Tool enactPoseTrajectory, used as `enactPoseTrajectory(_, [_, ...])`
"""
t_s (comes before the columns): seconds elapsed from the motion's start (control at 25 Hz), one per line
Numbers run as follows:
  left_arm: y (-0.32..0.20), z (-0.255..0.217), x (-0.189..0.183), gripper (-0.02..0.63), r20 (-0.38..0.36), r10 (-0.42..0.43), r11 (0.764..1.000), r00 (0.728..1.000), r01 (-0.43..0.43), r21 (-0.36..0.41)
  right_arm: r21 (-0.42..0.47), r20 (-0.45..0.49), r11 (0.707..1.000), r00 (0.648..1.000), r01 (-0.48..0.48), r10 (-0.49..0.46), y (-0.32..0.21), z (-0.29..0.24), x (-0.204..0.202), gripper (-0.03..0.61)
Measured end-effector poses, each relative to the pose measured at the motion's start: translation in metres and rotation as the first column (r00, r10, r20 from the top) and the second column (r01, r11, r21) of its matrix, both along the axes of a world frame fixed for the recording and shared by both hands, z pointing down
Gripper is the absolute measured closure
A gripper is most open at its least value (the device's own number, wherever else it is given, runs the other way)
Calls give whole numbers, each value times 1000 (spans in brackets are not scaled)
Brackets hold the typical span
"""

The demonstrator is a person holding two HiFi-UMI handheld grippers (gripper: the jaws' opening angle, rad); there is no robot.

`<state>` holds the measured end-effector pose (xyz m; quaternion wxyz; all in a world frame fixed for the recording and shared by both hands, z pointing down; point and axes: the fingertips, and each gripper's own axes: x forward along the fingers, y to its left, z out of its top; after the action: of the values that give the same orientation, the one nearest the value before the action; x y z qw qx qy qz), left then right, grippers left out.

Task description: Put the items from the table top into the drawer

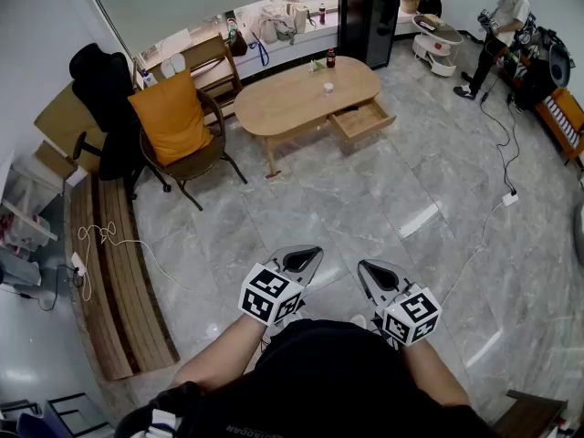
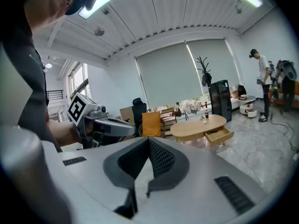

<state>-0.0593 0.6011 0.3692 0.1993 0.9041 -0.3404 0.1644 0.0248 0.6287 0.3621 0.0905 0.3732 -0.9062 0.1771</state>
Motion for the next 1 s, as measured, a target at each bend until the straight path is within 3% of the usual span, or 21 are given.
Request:
enactPoseTrajectory(0.64, [-3,-1,-12,609,-23,11,1000,1000,-12,-14,1,9,1000,1000,-5,5,-5,-5,-13,575])
enactPoseTrajectory(1.0, [-2,15,-54,609,-42,2,998,999,-4,-63,-8,-32,1000,999,-3,3,-11,4,-59,574])
